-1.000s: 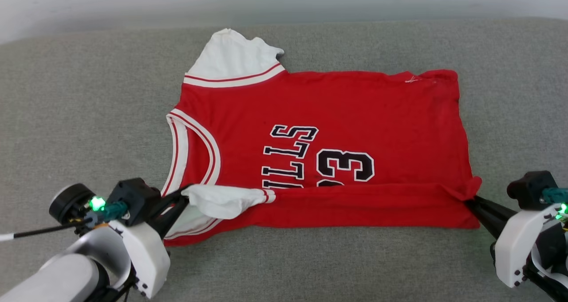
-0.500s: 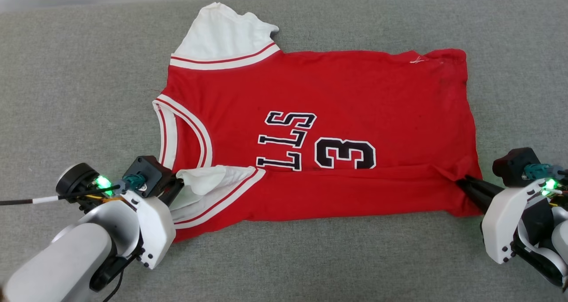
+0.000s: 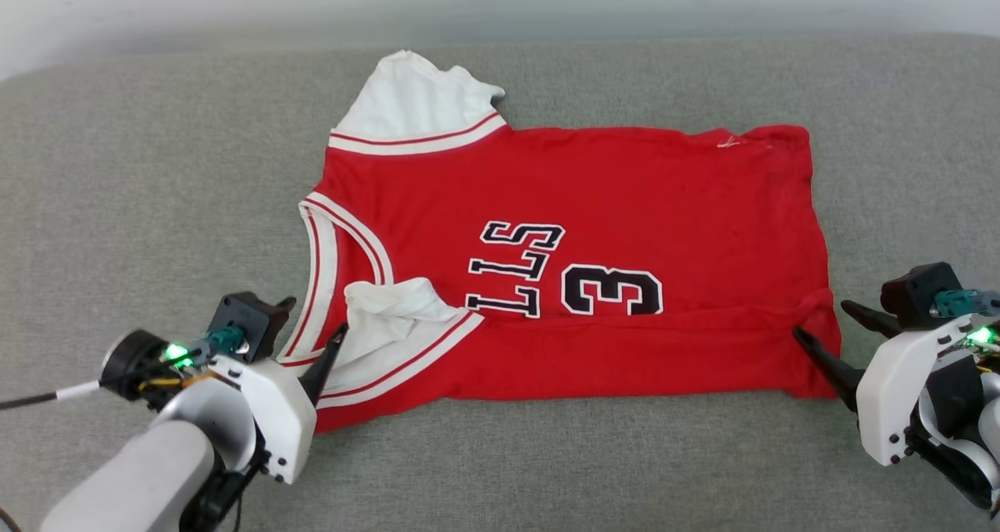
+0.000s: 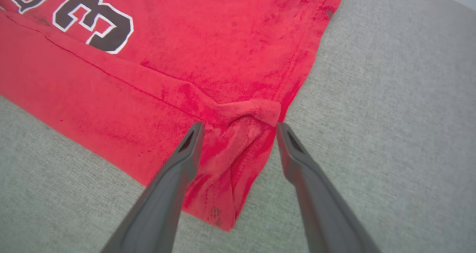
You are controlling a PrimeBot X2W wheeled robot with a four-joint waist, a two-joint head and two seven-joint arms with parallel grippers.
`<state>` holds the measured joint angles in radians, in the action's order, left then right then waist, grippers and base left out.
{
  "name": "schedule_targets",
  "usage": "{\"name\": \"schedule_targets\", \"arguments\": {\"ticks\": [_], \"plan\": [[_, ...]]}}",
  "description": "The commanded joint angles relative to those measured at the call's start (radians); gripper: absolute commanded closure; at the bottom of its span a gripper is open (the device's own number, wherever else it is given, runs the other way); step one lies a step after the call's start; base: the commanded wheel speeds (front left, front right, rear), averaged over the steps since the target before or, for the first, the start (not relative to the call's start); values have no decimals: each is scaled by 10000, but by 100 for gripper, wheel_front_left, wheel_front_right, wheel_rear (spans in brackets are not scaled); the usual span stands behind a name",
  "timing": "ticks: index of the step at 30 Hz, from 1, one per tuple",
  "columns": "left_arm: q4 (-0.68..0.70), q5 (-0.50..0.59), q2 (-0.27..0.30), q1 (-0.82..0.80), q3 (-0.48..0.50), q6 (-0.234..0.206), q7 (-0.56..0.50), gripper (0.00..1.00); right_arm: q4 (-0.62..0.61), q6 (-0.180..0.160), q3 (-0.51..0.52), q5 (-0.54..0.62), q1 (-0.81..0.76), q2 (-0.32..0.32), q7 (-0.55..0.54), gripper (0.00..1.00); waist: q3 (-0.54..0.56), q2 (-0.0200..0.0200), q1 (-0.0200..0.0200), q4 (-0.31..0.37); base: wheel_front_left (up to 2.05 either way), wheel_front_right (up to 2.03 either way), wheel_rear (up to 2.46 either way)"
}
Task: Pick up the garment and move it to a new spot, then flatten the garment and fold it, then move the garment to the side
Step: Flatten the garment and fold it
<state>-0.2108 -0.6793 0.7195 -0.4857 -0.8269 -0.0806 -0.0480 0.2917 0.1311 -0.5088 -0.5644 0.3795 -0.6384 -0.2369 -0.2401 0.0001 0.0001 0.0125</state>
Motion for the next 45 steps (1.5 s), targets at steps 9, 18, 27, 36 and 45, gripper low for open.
{"name": "schedule_targets", "arguments": {"ticks": [9,18,27,36,45], "plan": [[1552,-1095,-3,1670,461,-1746,-640,0,-829,-8,2133,732,-1412,1129,-1580,0,700,-1,-1,-259,0,0,0],[2258,-1964,240,2472,744,-2563,-1451,0,-2822,-8,3992,1952,-2584,2391,-2946,0,319,-1,-1,-97,0,0,0],[1934,-2164,305,2317,702,-2545,-1841,0,-4195,-8,4642,2473,-3047,3047,-3621,0,-258,-1,-1,77,0,0,0],[1404,-2855,-107,2519,418,-1947,-2411,100,-4877,-8,5200,2834,-3153,3445,-3993,0,-456,-1,-1,168,0,0,0],[1863,-2604,7,2325,784,-1942,-1592,100,-4612,-8,5851,3611,-3447,3631,-4470,0,100,-1,-1,-174,0,0,0]]}}
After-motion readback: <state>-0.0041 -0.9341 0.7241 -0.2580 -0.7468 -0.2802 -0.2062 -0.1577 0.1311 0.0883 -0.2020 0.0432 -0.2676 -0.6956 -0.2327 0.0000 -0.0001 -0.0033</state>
